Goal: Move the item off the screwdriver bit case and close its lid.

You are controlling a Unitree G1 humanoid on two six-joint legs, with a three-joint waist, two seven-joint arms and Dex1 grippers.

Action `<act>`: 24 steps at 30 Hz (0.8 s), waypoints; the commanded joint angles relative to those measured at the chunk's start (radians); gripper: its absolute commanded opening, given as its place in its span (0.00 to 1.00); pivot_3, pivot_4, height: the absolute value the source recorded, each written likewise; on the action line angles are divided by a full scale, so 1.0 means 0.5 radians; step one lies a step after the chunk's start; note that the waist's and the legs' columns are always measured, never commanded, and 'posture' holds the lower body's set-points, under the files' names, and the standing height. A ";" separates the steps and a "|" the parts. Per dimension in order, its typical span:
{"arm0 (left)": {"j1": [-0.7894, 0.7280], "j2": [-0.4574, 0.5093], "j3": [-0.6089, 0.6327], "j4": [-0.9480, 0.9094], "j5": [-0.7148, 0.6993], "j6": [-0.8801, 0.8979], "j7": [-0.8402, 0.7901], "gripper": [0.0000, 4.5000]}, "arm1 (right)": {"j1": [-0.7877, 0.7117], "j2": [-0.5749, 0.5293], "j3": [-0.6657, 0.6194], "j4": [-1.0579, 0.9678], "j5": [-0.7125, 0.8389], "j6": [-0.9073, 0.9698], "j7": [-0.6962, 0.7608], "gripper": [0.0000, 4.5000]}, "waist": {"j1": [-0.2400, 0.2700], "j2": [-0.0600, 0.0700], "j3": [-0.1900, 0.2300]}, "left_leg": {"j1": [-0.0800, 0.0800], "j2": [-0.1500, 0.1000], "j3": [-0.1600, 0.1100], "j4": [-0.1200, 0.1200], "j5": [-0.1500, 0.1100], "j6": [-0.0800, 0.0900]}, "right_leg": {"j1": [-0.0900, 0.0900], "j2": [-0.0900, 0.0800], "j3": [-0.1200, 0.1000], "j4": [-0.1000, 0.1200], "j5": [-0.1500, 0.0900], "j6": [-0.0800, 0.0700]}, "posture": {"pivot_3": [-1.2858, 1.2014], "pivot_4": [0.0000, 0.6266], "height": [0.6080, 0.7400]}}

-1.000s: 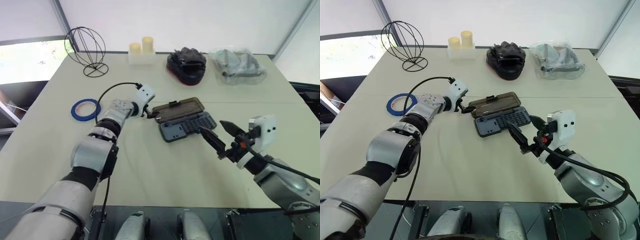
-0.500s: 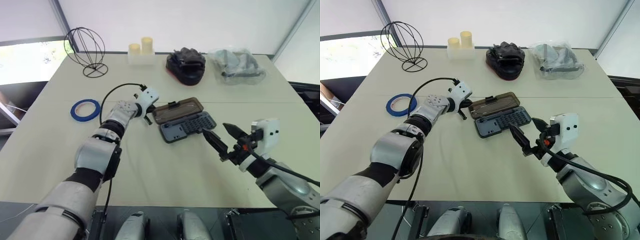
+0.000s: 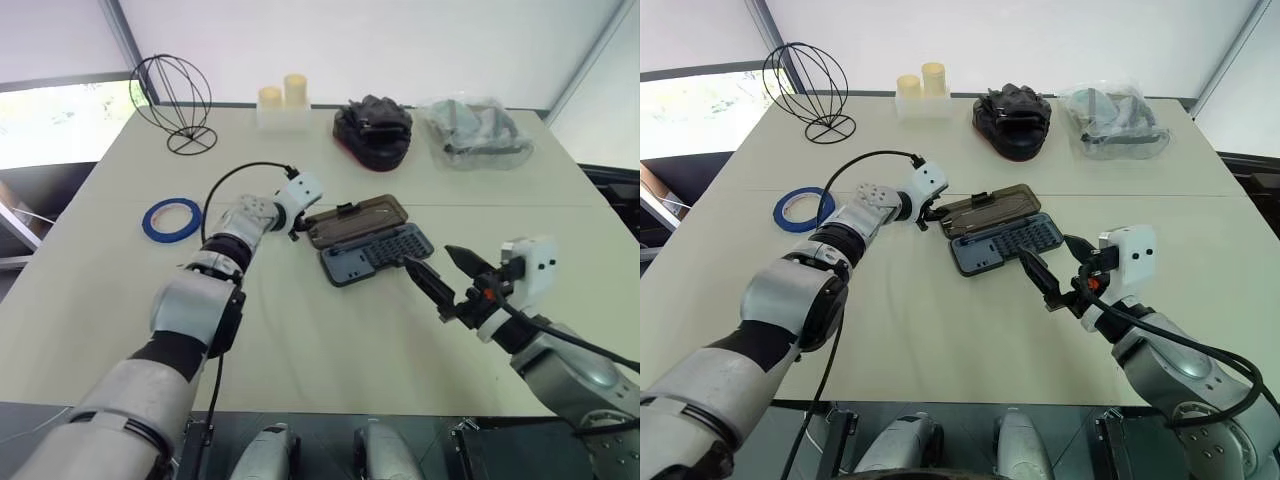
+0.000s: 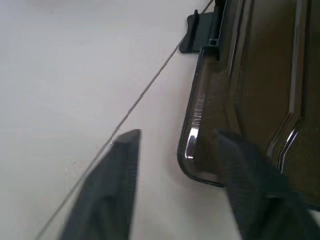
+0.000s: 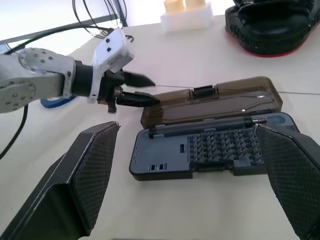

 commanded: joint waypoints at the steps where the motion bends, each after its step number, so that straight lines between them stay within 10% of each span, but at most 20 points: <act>1: 0.006 -0.010 -0.044 0.047 0.063 0.034 -0.031 0.64 | 0.002 0.017 0.008 -0.077 -0.017 -0.066 -0.020 1.00 | -0.004 0.000 0.000 | 0.000 0.000 0.000 0.000 0.000 0.000 | 0.000 0.000 0.000 0.000 0.000 0.000 | 0.52 0.24 1.00; 3: 0.015 -0.017 -0.053 0.052 0.073 0.067 -0.083 0.64 | 0.001 0.024 0.021 -0.079 -0.030 -0.074 -0.028 1.00 | -0.010 0.000 0.000 | 0.000 0.001 0.000 -0.001 0.000 0.000 | -0.001 0.001 0.000 0.000 0.000 0.000 | 0.52 0.24 1.00; 9: 0.053 -0.015 -0.083 0.053 0.096 0.115 -0.161 0.01 | 0.009 0.021 0.023 -0.083 -0.043 -0.096 -0.047 1.00 | -0.004 0.000 -0.001 | 0.000 0.002 0.000 0.000 0.000 0.000 | -0.001 0.002 0.000 0.000 0.000 0.000 | 0.52 0.24 1.00; 18: 0.075 0.050 -0.156 0.047 0.171 0.030 -0.245 0.01 | -0.026 0.001 0.035 -0.044 -0.044 -0.096 -0.032 1.00 | -0.006 0.000 -0.001 | 0.001 0.002 0.000 0.000 0.000 0.000 | 0.000 0.002 0.001 0.000 0.000 0.000 | 0.52 0.24 1.00; 24: -0.009 0.207 -0.427 0.018 0.366 -0.629 -0.591 0.01 | 0.015 -0.056 -0.008 -0.039 0.003 -0.079 0.038 1.00 | -0.004 0.000 -0.001 | 0.001 0.003 0.001 -0.002 0.000 0.000 | -0.001 0.003 0.000 -0.001 0.000 0.000 | 0.52 0.24 1.00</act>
